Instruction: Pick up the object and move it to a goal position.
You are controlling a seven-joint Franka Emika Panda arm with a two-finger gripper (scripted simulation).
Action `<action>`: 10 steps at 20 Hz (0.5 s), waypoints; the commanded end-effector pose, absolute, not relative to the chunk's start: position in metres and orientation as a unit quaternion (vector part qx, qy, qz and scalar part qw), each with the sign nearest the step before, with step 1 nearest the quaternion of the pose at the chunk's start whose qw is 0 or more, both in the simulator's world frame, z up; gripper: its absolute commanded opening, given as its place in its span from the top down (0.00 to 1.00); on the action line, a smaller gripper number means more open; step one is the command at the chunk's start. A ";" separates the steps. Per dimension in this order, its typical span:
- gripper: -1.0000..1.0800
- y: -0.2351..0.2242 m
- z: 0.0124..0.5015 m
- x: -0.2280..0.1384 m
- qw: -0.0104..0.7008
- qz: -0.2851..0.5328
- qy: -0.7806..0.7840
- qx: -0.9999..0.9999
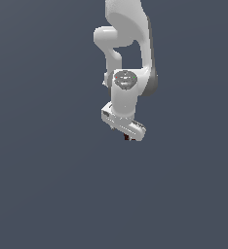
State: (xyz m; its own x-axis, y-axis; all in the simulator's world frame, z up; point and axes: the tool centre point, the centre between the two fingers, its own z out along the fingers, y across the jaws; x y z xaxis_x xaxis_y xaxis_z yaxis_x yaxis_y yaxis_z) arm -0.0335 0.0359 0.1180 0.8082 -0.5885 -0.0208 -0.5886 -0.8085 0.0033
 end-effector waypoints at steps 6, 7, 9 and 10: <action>0.04 0.050 0.109 -0.044 0.001 0.009 0.394 -0.919; 0.04 0.052 0.108 -0.046 0.001 0.009 0.405 -0.914; 0.04 0.056 0.105 -0.049 0.001 0.008 0.426 -0.905; 0.04 0.058 0.104 -0.051 0.001 0.008 0.437 -0.899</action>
